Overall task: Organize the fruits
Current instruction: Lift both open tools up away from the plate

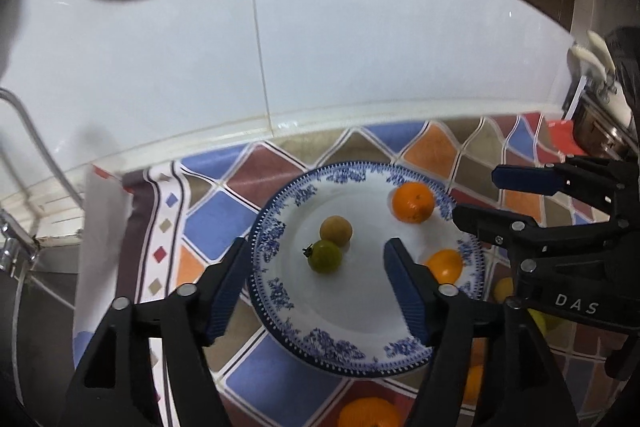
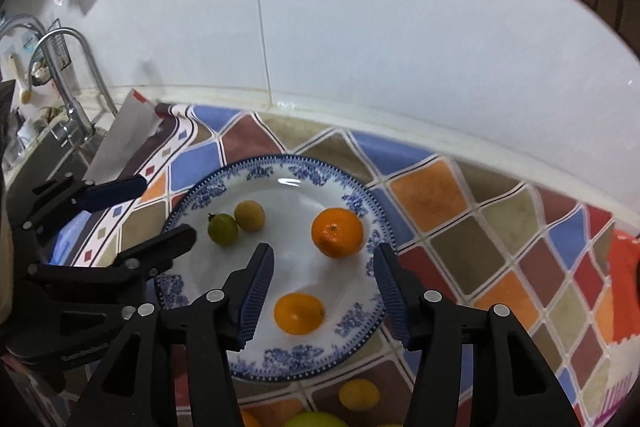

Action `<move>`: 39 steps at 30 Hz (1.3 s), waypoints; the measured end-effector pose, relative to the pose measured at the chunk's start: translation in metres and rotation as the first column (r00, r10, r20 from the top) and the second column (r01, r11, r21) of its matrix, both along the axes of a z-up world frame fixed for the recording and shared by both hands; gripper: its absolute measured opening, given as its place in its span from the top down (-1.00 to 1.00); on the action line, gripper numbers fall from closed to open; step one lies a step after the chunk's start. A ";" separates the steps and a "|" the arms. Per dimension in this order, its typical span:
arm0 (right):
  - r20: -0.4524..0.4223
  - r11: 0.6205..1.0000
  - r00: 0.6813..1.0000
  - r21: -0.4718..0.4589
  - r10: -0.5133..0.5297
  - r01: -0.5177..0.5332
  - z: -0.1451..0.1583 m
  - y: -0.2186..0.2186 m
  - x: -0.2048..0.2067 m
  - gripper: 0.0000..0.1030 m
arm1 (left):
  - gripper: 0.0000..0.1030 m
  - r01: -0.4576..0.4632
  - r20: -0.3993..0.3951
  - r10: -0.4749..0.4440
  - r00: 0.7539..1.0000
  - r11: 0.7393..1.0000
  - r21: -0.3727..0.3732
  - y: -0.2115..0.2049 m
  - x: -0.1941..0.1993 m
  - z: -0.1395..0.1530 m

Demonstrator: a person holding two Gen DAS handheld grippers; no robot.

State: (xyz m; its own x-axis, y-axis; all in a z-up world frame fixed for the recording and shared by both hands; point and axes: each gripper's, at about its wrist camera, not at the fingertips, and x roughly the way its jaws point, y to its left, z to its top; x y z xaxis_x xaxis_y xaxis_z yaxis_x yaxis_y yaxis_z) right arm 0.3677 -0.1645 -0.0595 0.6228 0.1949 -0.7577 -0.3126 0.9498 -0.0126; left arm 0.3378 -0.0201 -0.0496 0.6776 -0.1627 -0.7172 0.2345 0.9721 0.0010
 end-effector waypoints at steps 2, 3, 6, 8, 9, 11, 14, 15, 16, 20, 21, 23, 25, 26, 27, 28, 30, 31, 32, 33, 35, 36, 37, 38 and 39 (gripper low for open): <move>0.025 1.000 1.000 -0.011 0.001 -0.001 0.007 0.002 -0.009 -0.08 | -0.47 -0.015 0.026 0.015 1.000 1.000 -0.003 0.003 -0.010 0.009; 0.040 1.000 0.999 -0.014 0.002 -0.001 0.011 0.002 -0.014 -0.11 | -0.50 -0.022 0.035 0.022 0.999 1.000 -0.003 0.004 -0.014 0.013; 0.080 1.000 0.997 -0.017 -0.003 0.004 0.022 0.002 -0.028 -0.18 | -0.53 -0.030 0.064 0.030 0.998 1.000 -0.008 0.007 -0.027 0.023; 0.104 1.000 0.995 -0.011 -0.013 0.014 0.029 0.001 -0.038 -0.25 | -0.61 -0.045 0.083 0.045 0.995 0.999 -0.008 0.010 -0.037 0.029; 0.113 1.000 0.993 -0.006 -0.017 0.018 0.032 0.000 -0.042 -0.26 | -0.62 -0.052 0.093 0.052 0.994 0.999 -0.008 0.011 -0.042 0.032; 0.137 1.000 0.990 0.003 -0.025 0.025 0.038 -0.001 -0.053 -0.31 | -0.69 -0.063 0.110 0.064 0.992 0.998 -0.006 0.012 -0.053 0.037; 0.162 0.999 0.986 0.014 -0.035 0.034 0.044 -0.002 -0.068 -0.35 | -0.74 -0.075 0.136 0.074 0.988 0.997 -0.002 0.014 -0.069 0.043; 0.168 0.999 0.985 0.019 -0.037 0.034 0.045 -0.003 -0.072 -0.35 | -0.75 -0.079 0.145 0.078 0.986 0.997 0.001 0.014 -0.074 0.045; 0.174 0.999 0.984 0.024 -0.038 0.034 0.047 -0.003 -0.077 -0.37 | -0.77 -0.083 0.154 0.082 0.985 0.997 0.002 0.015 -0.080 0.047; 0.200 0.999 0.979 0.036 -0.048 0.041 0.053 -0.004 -0.097 -0.41 | -0.81 -0.098 0.184 0.095 0.978 0.995 0.006 0.016 -0.100 0.056; 0.205 0.998 0.978 0.042 -0.050 0.043 0.054 -0.005 -0.103 -0.41 | -0.82 -0.105 0.193 0.102 0.976 0.994 0.005 0.016 -0.105 0.058; 0.212 0.998 0.976 0.051 -0.057 0.047 0.057 -0.007 -0.112 -0.41 | -0.86 -0.111 0.201 0.109 0.974 0.994 0.000 0.016 -0.113 0.061; 0.221 0.997 0.973 0.055 -0.064 0.053 0.059 -0.008 -0.121 -0.41 | -0.87 -0.113 0.208 0.111 0.972 0.994 -0.001 0.016 -0.121 0.064; 0.225 0.997 0.972 0.058 -0.069 0.057 0.059 -0.009 -0.124 -0.42 | -0.87 -0.116 0.214 0.112 0.970 0.993 0.004 0.016 -0.126 0.064; 0.228 0.996 0.971 0.060 -0.071 0.059 0.060 -0.010 -0.128 -0.42 | -0.88 -0.117 0.220 0.112 0.969 0.993 0.011 0.016 -0.130 0.065; 0.230 0.996 0.970 0.062 -0.074 0.061 0.060 -0.010 -0.133 -0.42 | -0.88 -0.118 0.222 0.111 0.969 0.993 0.015 0.016 -0.133 0.065; 0.236 0.996 0.968 0.064 -0.079 0.065 0.060 -0.011 -0.140 -0.42 | -0.89 -0.117 0.231 0.110 0.967 0.993 0.021 0.015 -0.140 0.065; 0.241 0.996 0.967 0.063 -0.082 0.069 0.060 -0.012 -0.145 -0.42 | -0.90 -0.117 0.234 0.108 0.966 0.993 0.023 0.016 -0.144 0.065; 0.247 0.996 0.965 0.061 -0.086 0.073 0.060 -0.012 -0.149 -0.42 | -0.90 -0.119 0.239 0.109 0.965 0.993 0.027 0.016 -0.148 0.066; 0.251 0.995 0.964 0.059 -0.088 0.076 0.059 -0.012 -0.153 -0.42 | -0.90 -0.119 0.241 0.108 0.964 0.993 0.028 0.016 -0.152 0.066; 0.256 0.995 0.962 0.058 -0.091 0.079 0.059 -0.012 -0.160 -0.42 | -0.91 -0.115 0.247 0.103 0.964 0.993 0.032 0.017 -0.158 0.065; 0.259 0.995 0.961 0.056 -0.093 0.081 0.058 -0.012 -0.163 -0.42 | -0.91 -0.111 0.247 0.100 0.964 0.993 0.033 0.017 -0.161 0.065; 0.262 0.995 0.961 0.054 -0.094 0.082 0.058 -0.012 -0.167 -0.42 | -0.91 -0.108 0.248 0.096 0.964 0.994 0.033 0.017 -0.163 0.064; 0.265 0.995 0.959 0.052 -0.096 0.085 0.057 -0.011 -0.170 -0.42 | -0.91 -0.104 0.249 0.092 0.964 0.994 0.035 0.017 -0.165 0.064; 0.268 0.995 0.959 0.051 -0.098 0.087 0.057 -0.011 -0.173 -0.42 | -0.91 -0.101 0.250 0.089 0.964 0.994 0.038 0.017 -0.168 0.063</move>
